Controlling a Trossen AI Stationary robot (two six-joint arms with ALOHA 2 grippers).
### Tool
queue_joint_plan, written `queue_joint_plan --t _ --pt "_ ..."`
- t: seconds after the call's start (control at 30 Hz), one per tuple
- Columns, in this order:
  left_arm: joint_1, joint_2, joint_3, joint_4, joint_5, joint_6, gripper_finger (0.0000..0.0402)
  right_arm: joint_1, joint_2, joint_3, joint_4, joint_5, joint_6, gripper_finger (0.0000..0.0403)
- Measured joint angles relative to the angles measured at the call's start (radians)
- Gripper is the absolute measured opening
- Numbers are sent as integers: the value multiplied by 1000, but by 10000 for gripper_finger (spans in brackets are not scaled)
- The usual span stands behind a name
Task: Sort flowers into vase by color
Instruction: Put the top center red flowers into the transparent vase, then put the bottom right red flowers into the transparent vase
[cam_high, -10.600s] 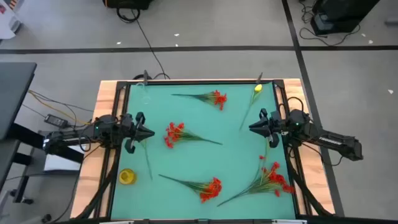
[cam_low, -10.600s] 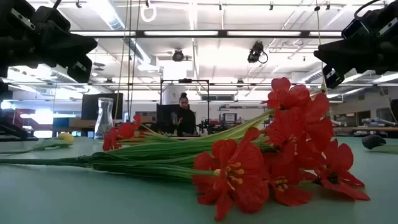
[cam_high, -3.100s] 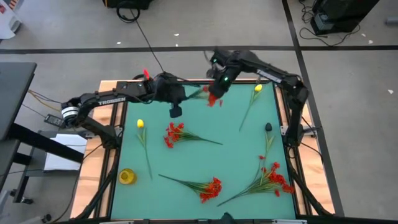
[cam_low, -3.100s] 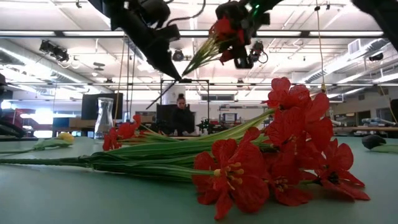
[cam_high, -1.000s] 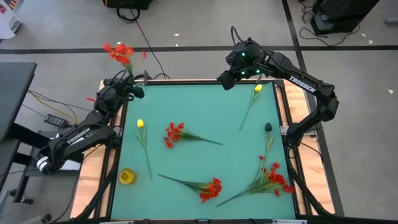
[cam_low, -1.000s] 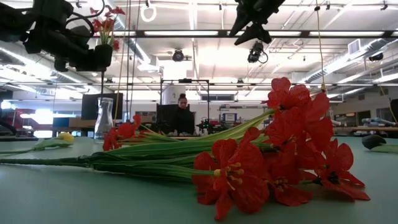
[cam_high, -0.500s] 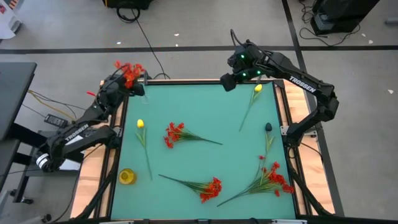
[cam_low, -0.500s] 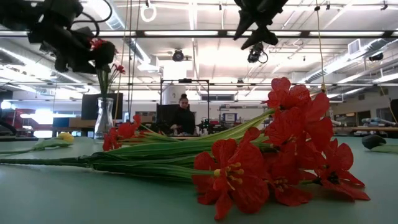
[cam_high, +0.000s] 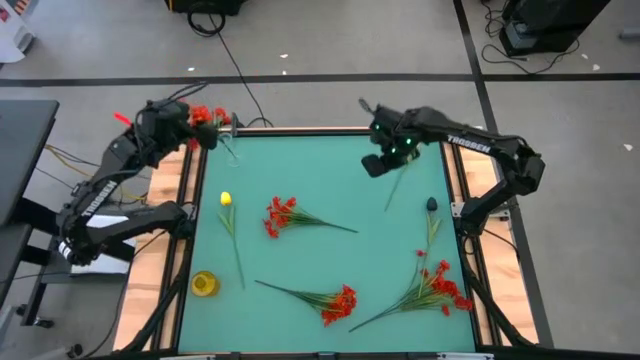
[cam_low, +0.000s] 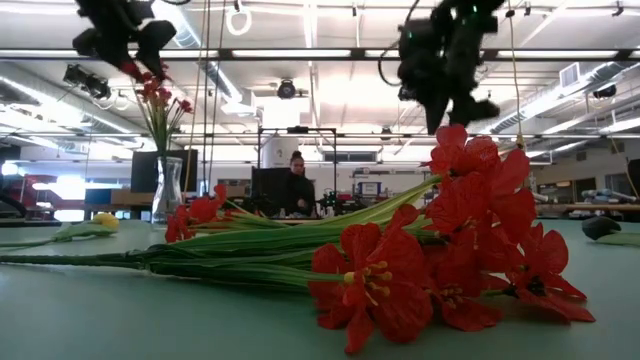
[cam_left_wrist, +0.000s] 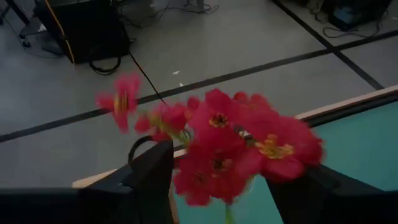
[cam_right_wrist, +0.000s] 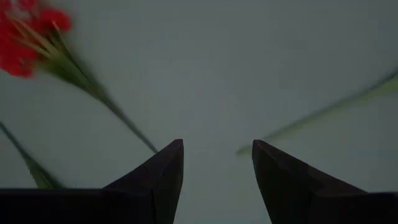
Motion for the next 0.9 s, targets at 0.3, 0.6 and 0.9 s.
queue_joint_plan --t 0.3,0.6,0.9 --pt "-1 98 208 -61 67 135 290 177 0 -237 602 -26 -85 199" --pt "-1 176 410 -104 260 164 291 290 22 -239 722 119 -302 199" --pt "-109 272 494 -110 392 208 291 330 85 -230 502 25 377 199"
